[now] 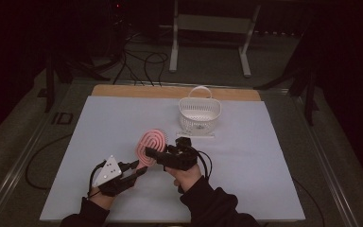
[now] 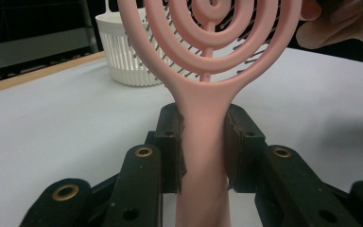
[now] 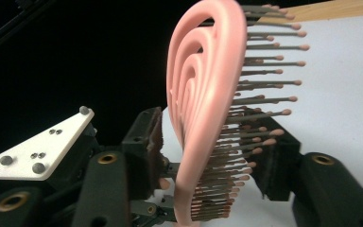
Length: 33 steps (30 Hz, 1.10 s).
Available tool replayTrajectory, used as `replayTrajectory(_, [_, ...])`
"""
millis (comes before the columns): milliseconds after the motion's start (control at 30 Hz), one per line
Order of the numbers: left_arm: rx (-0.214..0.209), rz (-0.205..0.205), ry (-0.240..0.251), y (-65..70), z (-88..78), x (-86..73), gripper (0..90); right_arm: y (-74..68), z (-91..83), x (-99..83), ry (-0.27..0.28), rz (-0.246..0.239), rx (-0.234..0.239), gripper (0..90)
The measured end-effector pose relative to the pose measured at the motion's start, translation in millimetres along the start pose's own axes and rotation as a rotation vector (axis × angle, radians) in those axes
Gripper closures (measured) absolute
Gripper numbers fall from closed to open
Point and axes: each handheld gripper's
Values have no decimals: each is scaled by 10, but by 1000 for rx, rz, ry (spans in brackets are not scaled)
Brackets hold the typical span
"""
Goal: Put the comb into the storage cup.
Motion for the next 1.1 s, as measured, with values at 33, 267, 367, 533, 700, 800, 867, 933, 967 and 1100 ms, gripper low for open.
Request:
replayTrajectory(33, [-5, 1, 0, 5, 2, -1, 712, 4, 8, -7, 3, 9, 1, 547])
replayTrajectory(267, [-6, 2, -2, 0, 1, -1, 712, 22, 13, -9, 4, 23, 2, 625])
replayTrajectory(367, [-10, -1, -7, 3, 7, -5, 712, 12, 19, -10, -9, 11, 3, 630])
replayTrajectory(533, [-13, -1, -9, 3, 10, 0, 712, 19, 15, -7, -10, -6, 11, 631])
replayTrajectory(700, [-29, -15, -10, 10, 18, 9, 710, 5, 7, -8, -3, -36, 11, 641])
replayTrajectory(800, [-31, -15, -13, 13, 19, 16, 709, -10, 3, -7, 0, -45, 10, 642])
replayTrajectory(867, [-36, -26, -12, 11, 23, 15, 706, -25, 6, -6, -1, -66, 10, 643])
replayTrajectory(933, [-40, -28, -19, 11, 27, 16, 706, -36, 11, -6, -5, -83, 9, 644])
replayTrajectory(967, [-51, -37, -24, 6, 32, 16, 706, -49, 16, -5, -12, -105, 10, 645])
replayTrajectory(1100, [-56, -56, -20, -4, 29, 24, 651, -66, 21, 4, -19, -133, 5, 646])
Point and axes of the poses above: each handheld gripper's, and its own axes: z roughly forward along the jaws, x roughly out of its top, y roughly to its right, and after that the axes turned 9 degrees about x, right-handed
